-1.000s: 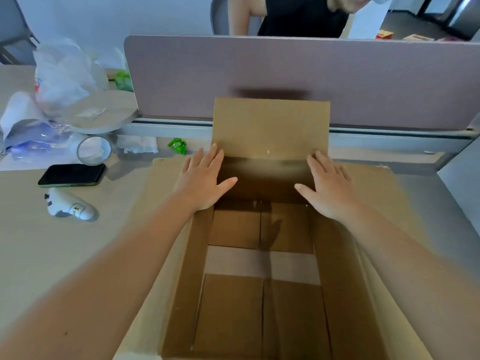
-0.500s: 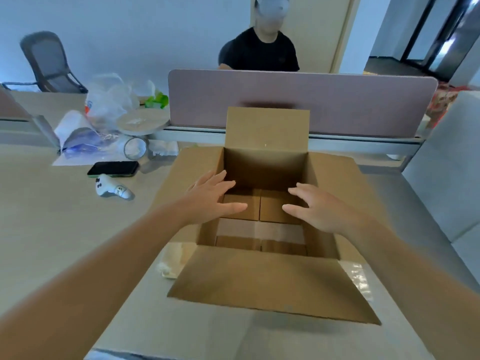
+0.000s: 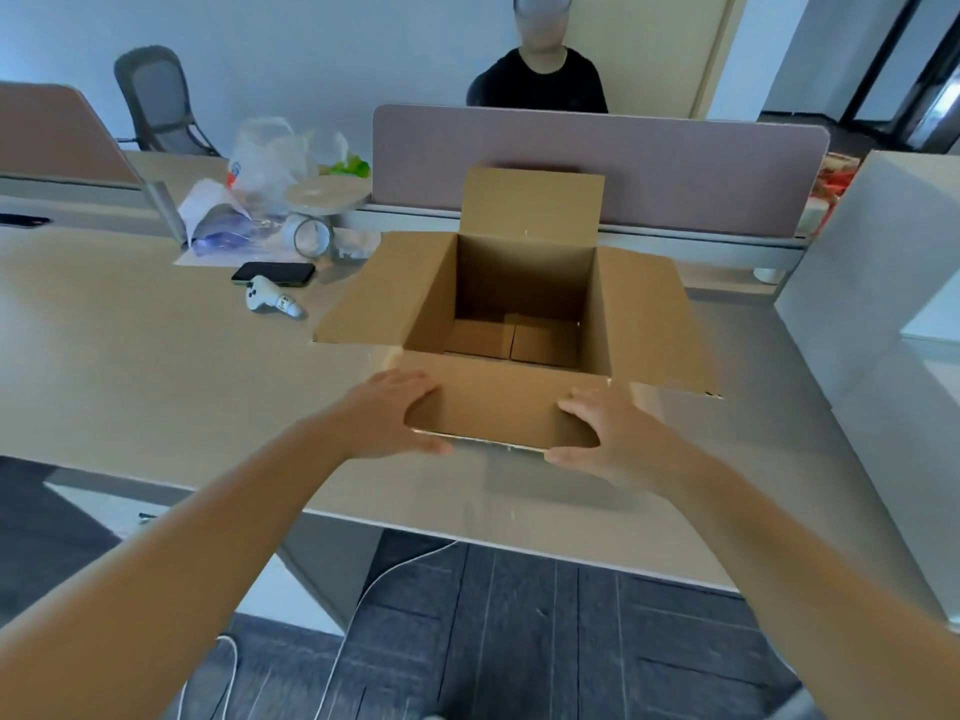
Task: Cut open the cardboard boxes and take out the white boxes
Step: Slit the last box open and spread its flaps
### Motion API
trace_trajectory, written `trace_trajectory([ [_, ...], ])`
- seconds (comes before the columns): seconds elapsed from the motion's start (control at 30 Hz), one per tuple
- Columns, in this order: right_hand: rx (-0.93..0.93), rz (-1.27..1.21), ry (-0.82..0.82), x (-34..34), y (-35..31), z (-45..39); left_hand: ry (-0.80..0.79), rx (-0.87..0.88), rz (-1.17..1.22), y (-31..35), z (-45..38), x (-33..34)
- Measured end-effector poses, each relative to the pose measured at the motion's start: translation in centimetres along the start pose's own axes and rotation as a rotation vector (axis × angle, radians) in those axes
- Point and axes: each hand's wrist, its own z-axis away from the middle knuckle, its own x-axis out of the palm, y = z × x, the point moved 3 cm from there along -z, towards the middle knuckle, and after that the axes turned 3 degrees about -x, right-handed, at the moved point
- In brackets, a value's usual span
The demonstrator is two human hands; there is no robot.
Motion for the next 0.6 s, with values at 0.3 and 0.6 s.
trace_trajectory([
  [0.3, -0.045, -0.151, 0.492, -2.1, 1.6, 1.0, 0.552, -0.105, 0.382, -0.9, 1.4, -2.8],
  [0.6, 0.225, -0.727, 0.641, -1.2, 4.4, -2.2, 0.636, -0.461, 0.899, -1.7, -2.4, -1.9],
])
